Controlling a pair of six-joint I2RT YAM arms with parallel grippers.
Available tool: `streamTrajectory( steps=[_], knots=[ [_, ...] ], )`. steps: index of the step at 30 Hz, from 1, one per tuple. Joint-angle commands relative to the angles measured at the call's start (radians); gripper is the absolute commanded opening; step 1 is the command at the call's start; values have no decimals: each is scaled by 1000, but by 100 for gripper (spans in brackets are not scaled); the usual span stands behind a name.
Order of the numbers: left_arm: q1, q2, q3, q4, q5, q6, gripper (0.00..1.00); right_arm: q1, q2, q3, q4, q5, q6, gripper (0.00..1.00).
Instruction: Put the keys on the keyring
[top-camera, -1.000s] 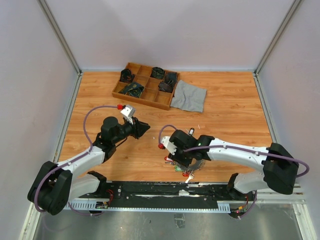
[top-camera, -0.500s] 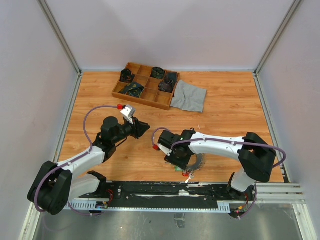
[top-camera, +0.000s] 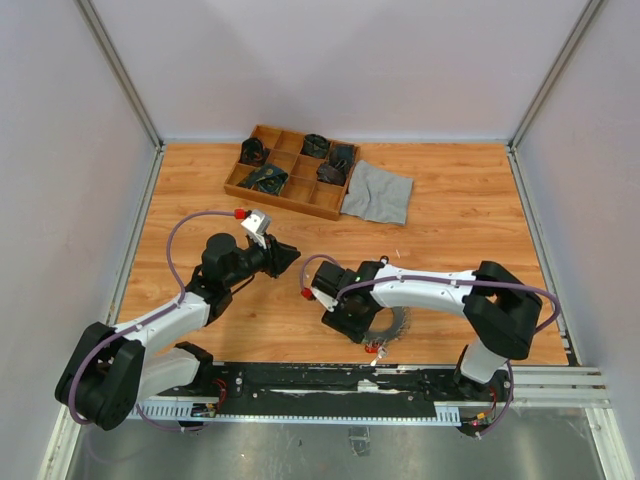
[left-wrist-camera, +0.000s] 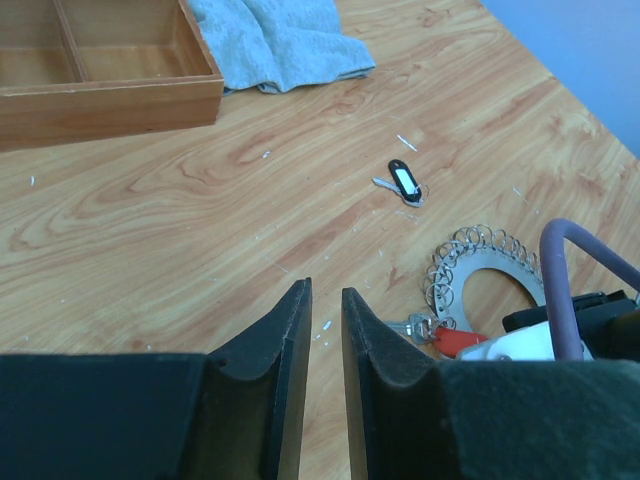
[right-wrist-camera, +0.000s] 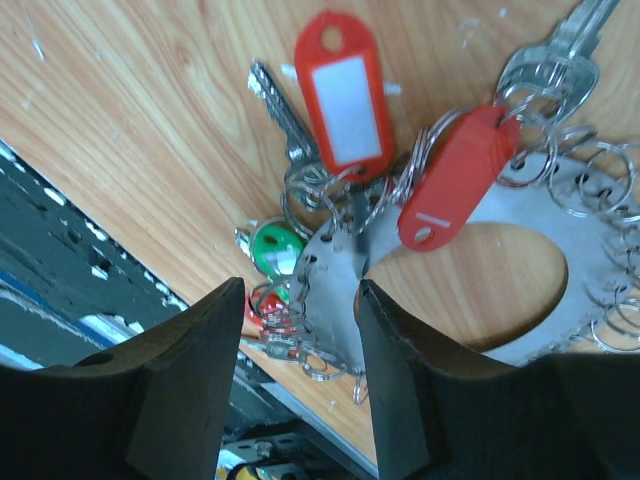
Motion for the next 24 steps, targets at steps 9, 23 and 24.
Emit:
streamTrajectory(
  steps=[9,23,24],
  knots=[
    [-2,-7,22,9,10,4,24,-30,-166,-120,322,-125,-42,53],
    [-2,-10,22,8,10,4,24,-75,-709,-404,153,-459,-1053,34],
    [-2,-10,22,8,10,4,24,-75,-704,-398,138,-477,-1068,33]
  ],
)
